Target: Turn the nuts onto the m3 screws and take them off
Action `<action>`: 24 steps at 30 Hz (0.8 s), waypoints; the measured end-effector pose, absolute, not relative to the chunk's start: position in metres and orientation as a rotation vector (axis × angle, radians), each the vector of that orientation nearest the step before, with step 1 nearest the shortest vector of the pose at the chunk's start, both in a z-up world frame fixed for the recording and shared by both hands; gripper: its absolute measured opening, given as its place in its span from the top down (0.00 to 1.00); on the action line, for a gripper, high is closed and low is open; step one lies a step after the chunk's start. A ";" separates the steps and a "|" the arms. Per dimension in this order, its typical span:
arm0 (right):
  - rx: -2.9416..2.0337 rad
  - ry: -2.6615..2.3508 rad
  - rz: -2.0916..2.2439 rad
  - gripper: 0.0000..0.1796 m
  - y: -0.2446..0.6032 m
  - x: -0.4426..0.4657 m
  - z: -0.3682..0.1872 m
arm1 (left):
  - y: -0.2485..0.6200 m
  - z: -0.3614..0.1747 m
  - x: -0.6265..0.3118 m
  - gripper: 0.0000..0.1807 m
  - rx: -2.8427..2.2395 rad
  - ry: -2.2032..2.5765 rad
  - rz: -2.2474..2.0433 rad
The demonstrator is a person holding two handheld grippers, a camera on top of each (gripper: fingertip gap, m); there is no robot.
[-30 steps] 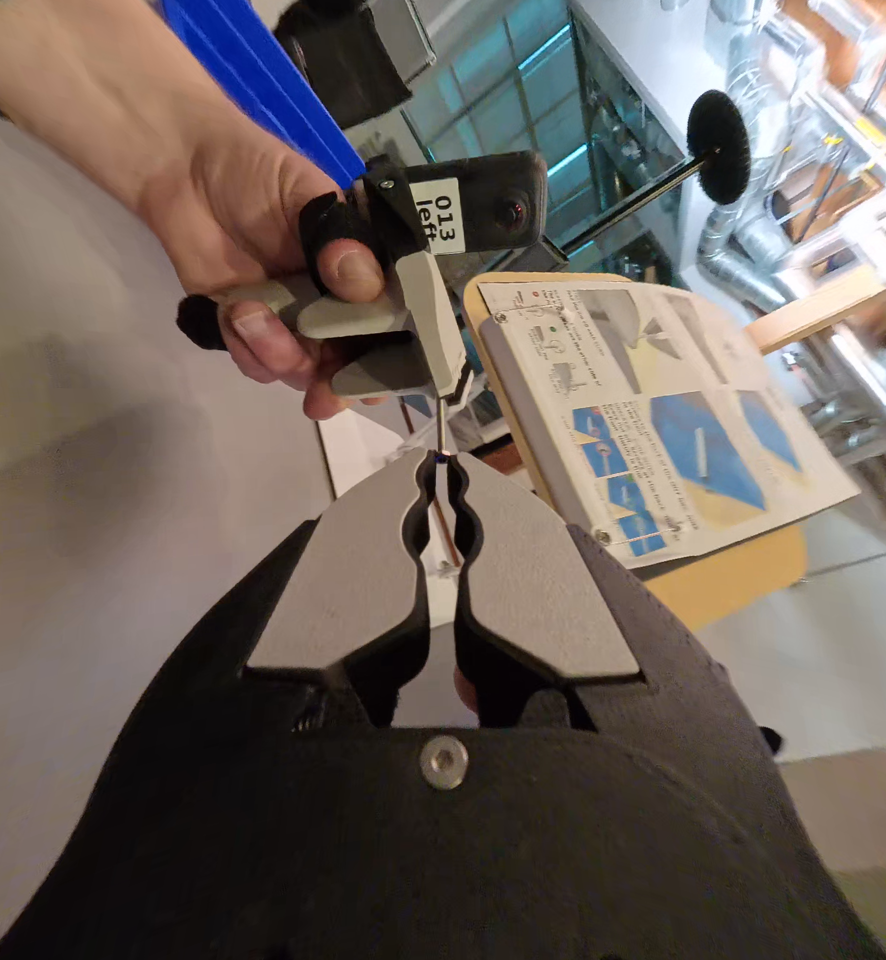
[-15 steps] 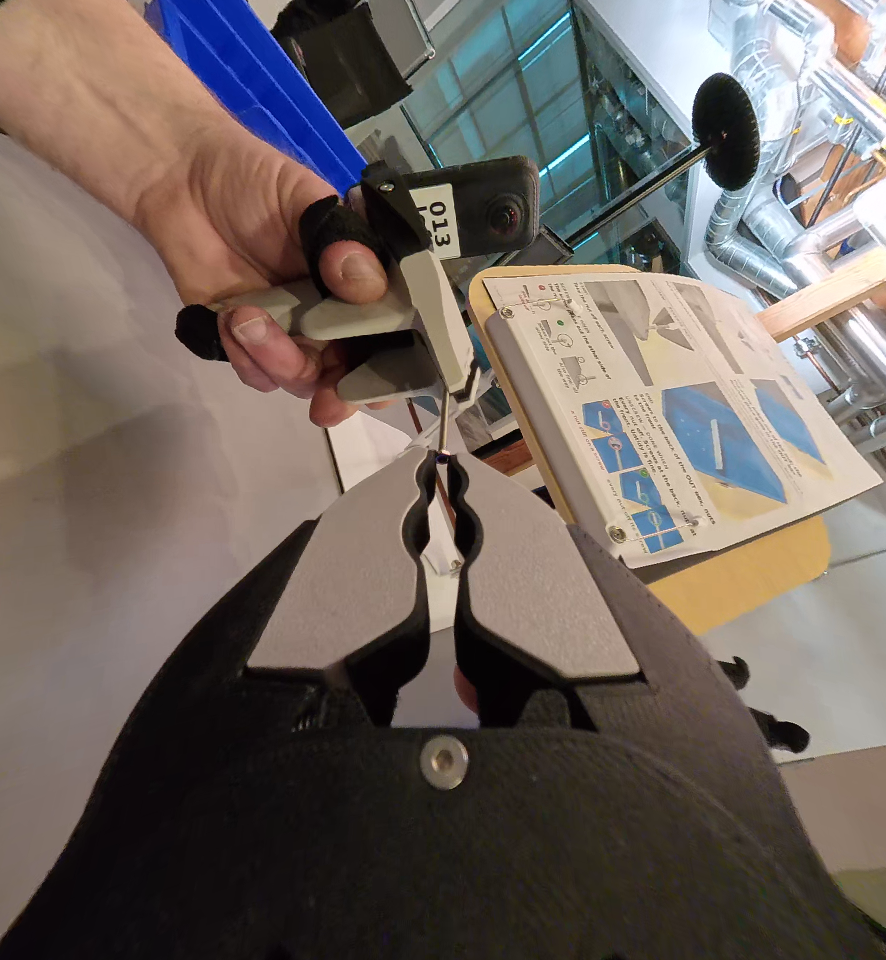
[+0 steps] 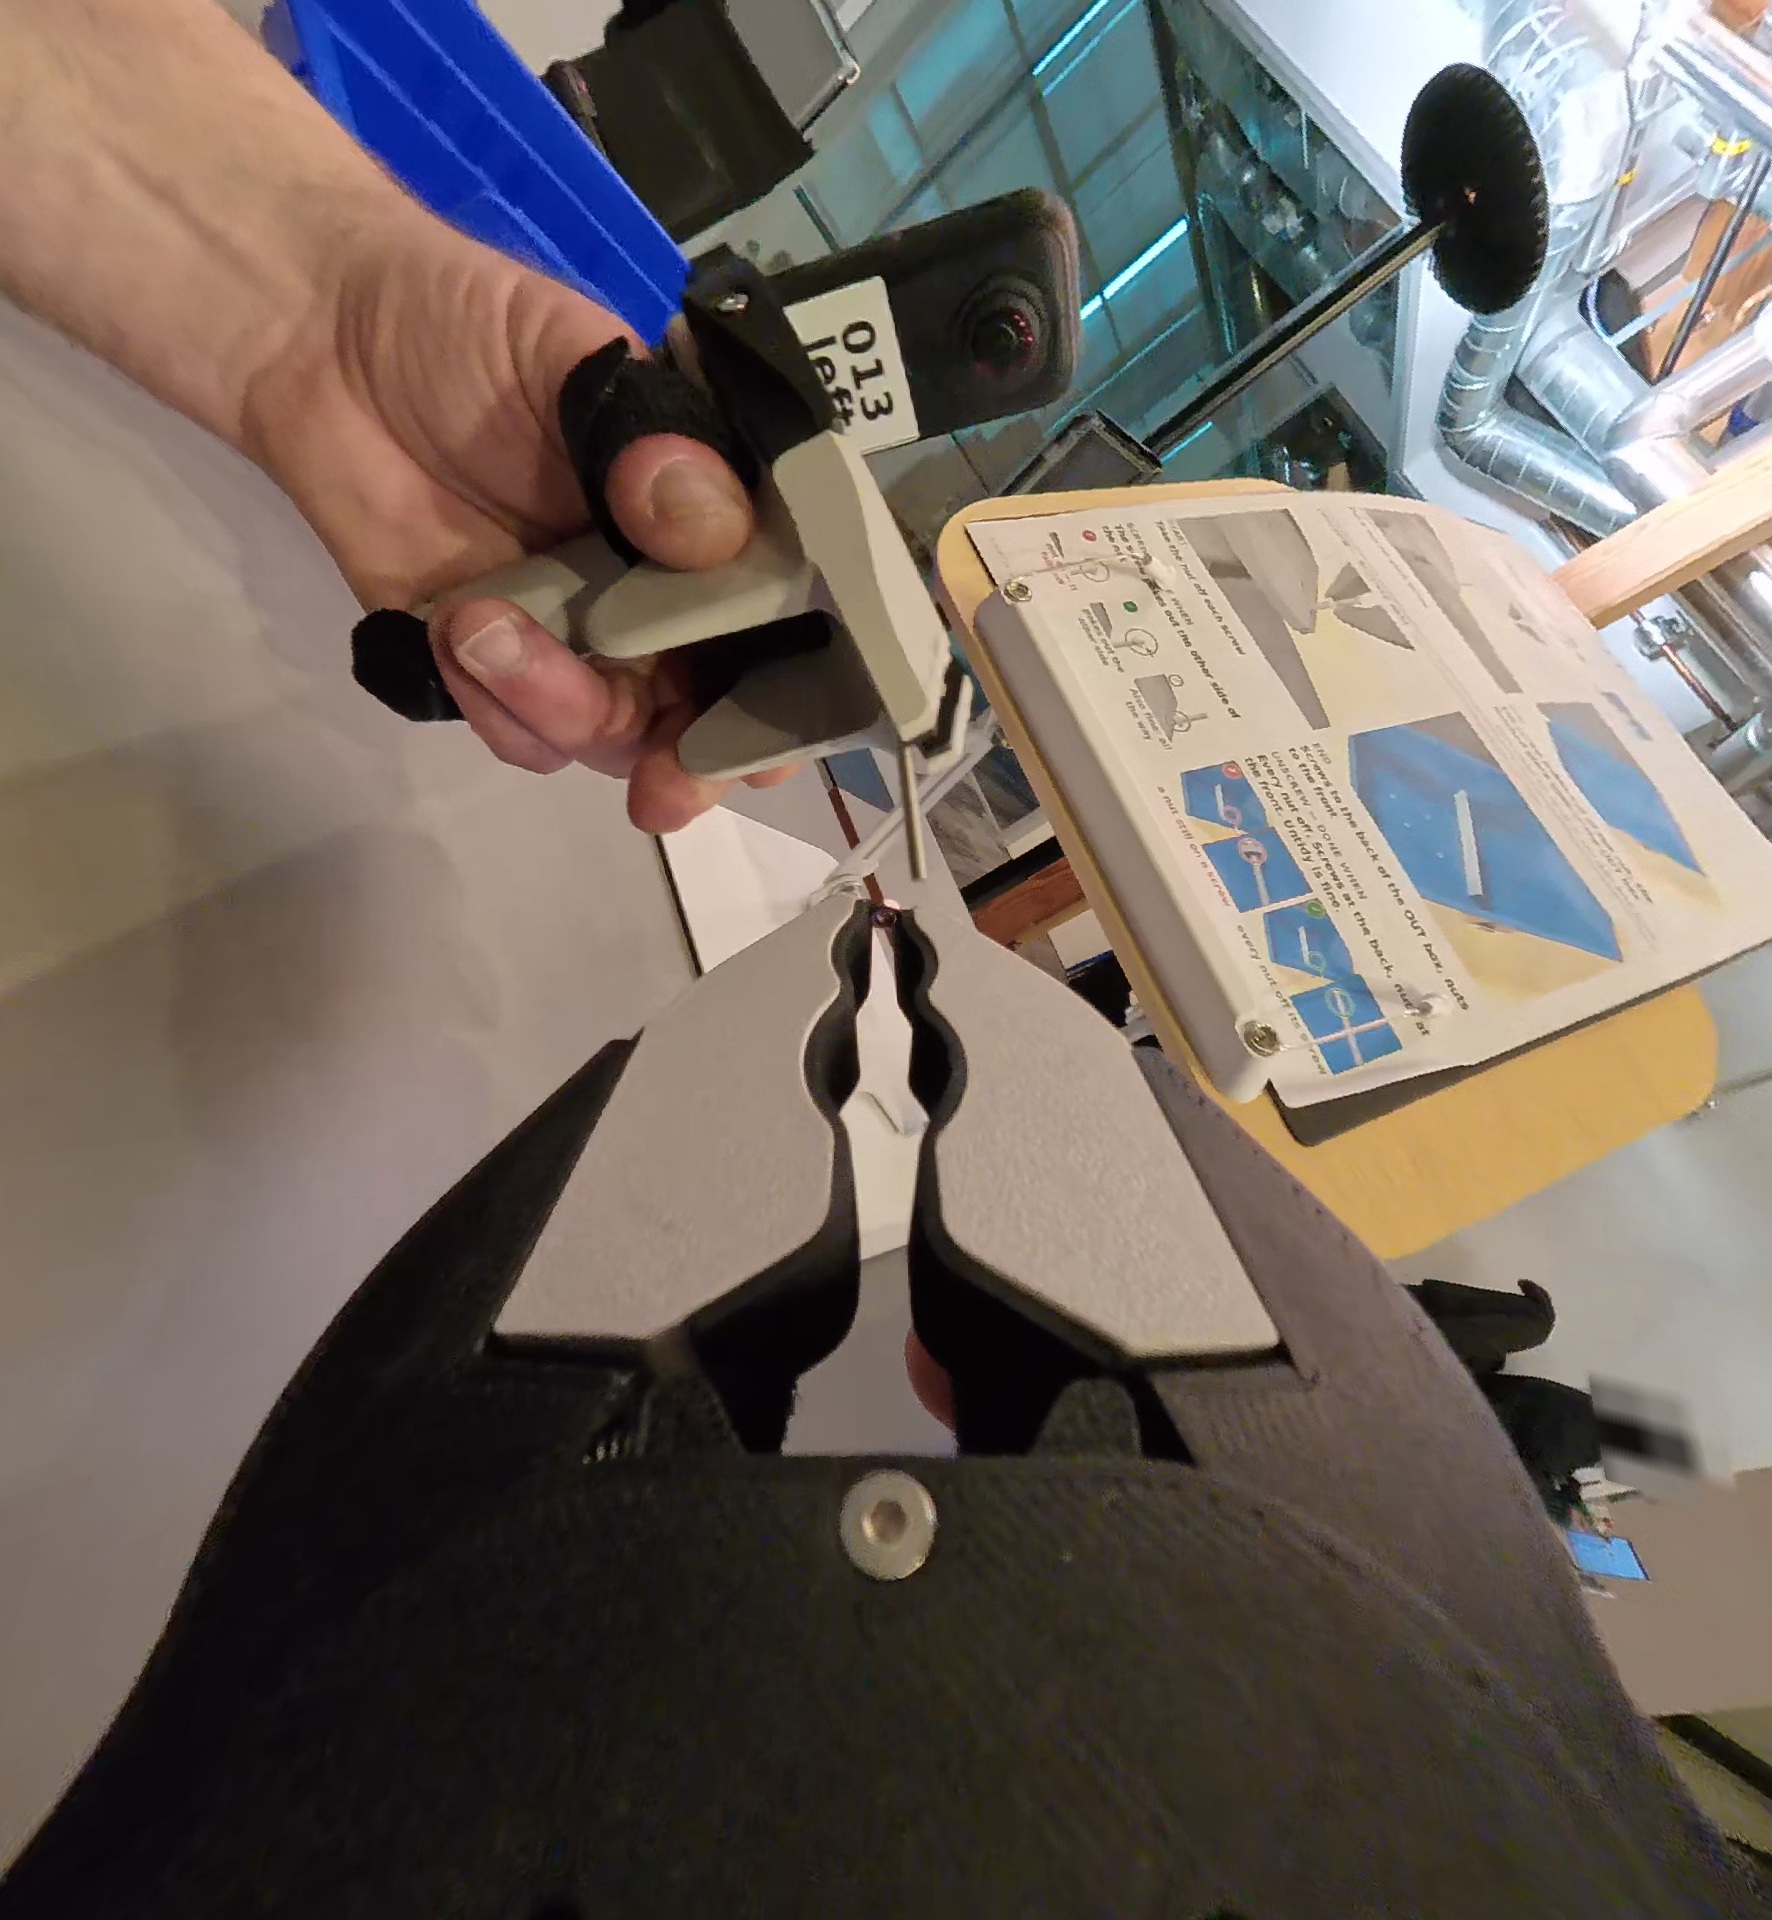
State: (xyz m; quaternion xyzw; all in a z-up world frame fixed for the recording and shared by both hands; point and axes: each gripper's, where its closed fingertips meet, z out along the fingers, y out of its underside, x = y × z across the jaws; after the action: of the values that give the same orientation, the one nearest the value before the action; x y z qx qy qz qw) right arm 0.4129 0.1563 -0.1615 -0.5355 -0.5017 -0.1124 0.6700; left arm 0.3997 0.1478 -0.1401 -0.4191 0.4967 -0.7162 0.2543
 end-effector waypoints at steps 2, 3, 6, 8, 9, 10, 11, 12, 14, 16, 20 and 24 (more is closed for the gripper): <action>-1.209 -1.128 -0.234 0.97 0.155 0.410 -0.162 | 0.149 -0.141 0.400 0.99 -1.141 1.345 -1.942; -1.215 -1.124 -0.228 0.97 0.156 0.411 -0.163 | 0.150 -0.141 0.400 0.99 -1.142 1.340 -1.942; -1.232 -1.105 -0.228 0.97 0.159 0.417 -0.161 | 0.154 -0.141 0.399 0.99 -1.142 1.333 -1.918; -1.239 -1.096 -0.219 0.97 0.159 0.419 -0.159 | 0.156 -0.142 0.398 0.99 -1.141 1.350 -1.890; -1.244 -1.095 -0.217 0.97 0.160 0.420 -0.159 | 0.157 -0.144 0.398 0.99 -1.143 1.362 -1.857; -1.249 -1.094 -0.215 0.97 0.160 0.421 -0.160 | 0.158 -0.145 0.398 0.99 -1.144 1.366 -1.845; -1.254 -1.092 -0.213 0.97 0.161 0.423 -0.160 | 0.160 -0.144 0.398 0.99 -1.146 1.358 -1.849; -1.260 -1.087 -0.211 0.97 0.162 0.424 -0.160 | 0.162 -0.144 0.397 0.99 -1.148 1.352 -1.835; -1.272 -1.070 -0.189 0.97 0.163 0.427 -0.159 | 0.164 -0.145 0.397 0.99 -1.143 1.374 -1.793; -1.281 -1.053 -0.178 0.97 0.164 0.431 -0.157 | 0.166 -0.144 0.395 0.99 -1.137 1.375 -1.760; -1.297 -1.003 -0.176 0.97 0.167 0.444 -0.149 | 0.171 -0.140 0.393 0.99 -1.131 1.367 -1.723; -1.318 -0.961 -0.171 0.97 0.169 0.455 -0.146 | 0.171 -0.144 0.393 0.99 -1.131 1.399 -1.666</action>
State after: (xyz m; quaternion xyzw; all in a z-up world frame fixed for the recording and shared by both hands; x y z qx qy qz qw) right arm 0.4546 0.1693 -0.1458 -0.5874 -0.4286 -0.0761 0.6822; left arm 0.3935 0.1712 -0.1435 -0.4343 0.5370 -0.6393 0.3380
